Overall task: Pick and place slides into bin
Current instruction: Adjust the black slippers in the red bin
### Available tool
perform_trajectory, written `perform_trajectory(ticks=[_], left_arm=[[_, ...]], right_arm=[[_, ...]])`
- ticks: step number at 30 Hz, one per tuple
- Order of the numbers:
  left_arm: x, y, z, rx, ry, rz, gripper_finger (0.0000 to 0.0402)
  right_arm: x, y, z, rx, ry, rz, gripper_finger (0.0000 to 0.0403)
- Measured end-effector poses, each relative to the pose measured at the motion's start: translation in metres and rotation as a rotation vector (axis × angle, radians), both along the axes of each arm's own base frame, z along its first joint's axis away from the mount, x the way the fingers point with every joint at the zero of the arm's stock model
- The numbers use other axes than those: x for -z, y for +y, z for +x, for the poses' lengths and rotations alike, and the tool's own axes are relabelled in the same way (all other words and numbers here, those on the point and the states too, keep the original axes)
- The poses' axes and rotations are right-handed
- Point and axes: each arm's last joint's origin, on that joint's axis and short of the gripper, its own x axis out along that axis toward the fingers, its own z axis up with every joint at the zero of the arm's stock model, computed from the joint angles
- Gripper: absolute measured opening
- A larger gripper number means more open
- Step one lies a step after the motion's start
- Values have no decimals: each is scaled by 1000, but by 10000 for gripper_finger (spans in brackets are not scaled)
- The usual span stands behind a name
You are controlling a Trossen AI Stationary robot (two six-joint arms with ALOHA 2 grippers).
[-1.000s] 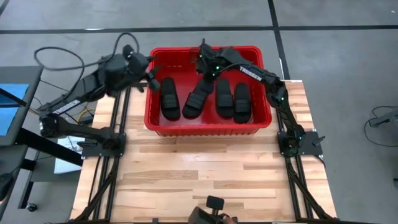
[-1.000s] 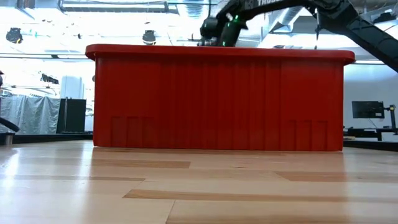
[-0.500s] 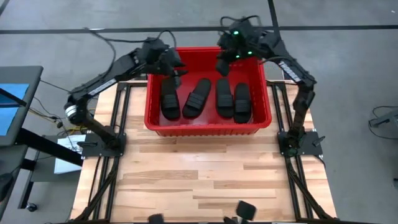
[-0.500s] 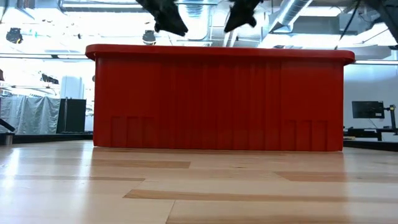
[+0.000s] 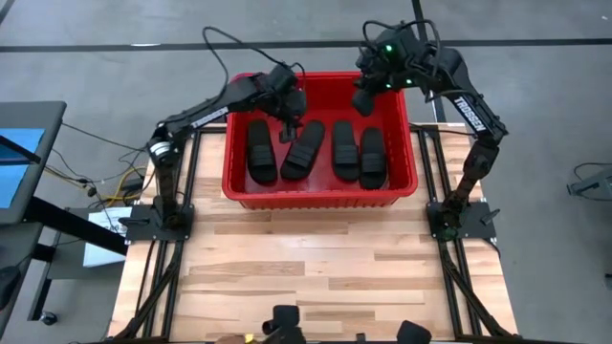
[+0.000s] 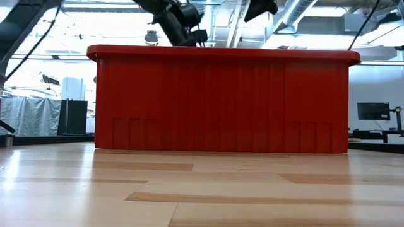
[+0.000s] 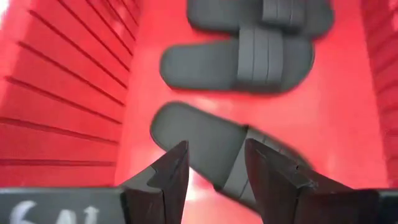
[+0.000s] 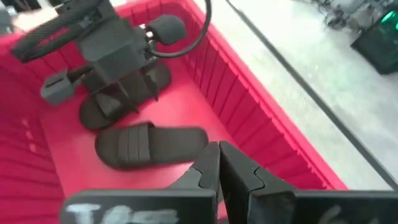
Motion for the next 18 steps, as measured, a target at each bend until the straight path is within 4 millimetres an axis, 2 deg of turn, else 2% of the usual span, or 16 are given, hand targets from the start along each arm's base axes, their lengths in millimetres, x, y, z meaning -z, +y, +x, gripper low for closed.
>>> perform_trajectory(ticks=[5, 9, 14, 18], left_arm=[[32, 5, 10, 86, 133, -20, 148], [49, 3, 13, 172, 206, -73, 148], [62, 0, 16, 248, 264, -95, 148], [73, -2, 23, 254, 345, -13, 148]], right_arm=[[5, -1, -1, 6, 57, 11, 0], [6, 0, -1, -6, 67, 5, 0], [9, -1, -5, -2, 108, 26, 0], [9, -2, -6, 0, 113, 26, 0]])
